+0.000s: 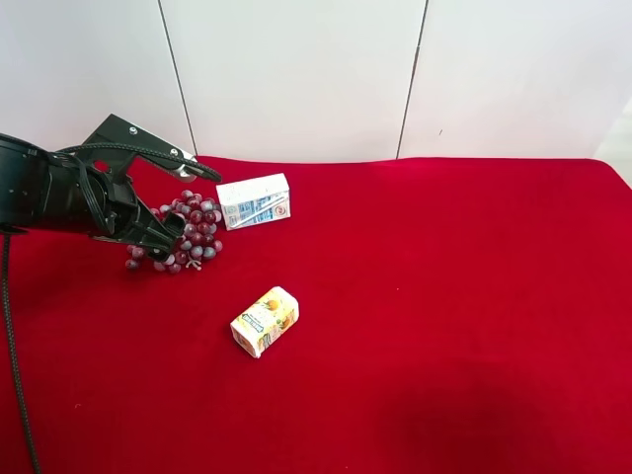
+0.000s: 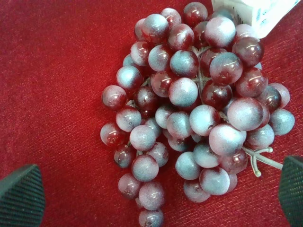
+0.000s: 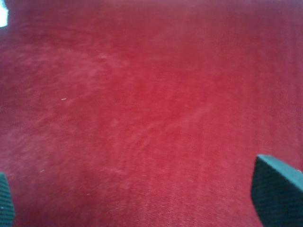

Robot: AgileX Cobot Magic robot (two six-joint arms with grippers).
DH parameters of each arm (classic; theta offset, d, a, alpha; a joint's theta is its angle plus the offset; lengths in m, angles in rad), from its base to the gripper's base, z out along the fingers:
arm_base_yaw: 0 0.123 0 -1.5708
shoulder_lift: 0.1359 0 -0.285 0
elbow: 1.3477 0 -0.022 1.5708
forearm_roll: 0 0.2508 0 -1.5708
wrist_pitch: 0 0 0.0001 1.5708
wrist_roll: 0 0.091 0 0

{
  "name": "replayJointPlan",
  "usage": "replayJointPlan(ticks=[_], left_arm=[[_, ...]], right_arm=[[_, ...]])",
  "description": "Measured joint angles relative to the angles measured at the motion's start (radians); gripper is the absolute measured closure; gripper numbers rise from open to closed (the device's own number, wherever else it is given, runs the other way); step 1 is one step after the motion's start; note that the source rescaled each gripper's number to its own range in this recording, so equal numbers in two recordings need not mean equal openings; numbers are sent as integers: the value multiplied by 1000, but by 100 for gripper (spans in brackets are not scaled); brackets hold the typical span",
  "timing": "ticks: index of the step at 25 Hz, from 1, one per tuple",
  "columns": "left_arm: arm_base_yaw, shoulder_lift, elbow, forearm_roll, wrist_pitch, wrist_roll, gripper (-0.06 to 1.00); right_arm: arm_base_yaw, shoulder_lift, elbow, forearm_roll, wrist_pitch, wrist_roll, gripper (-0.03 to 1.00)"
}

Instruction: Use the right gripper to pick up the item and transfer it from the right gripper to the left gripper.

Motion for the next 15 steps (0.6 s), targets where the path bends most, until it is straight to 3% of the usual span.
replayJointPlan(ticks=[7,15], left_arm=[[0,-23,0,0,-14,-45,-5],[-30,-248,1,0,-14,-112,-5]], right_arm=[[-50,0,0,0,0,0,-2],[-50,0,0,0,0,0,-2]])
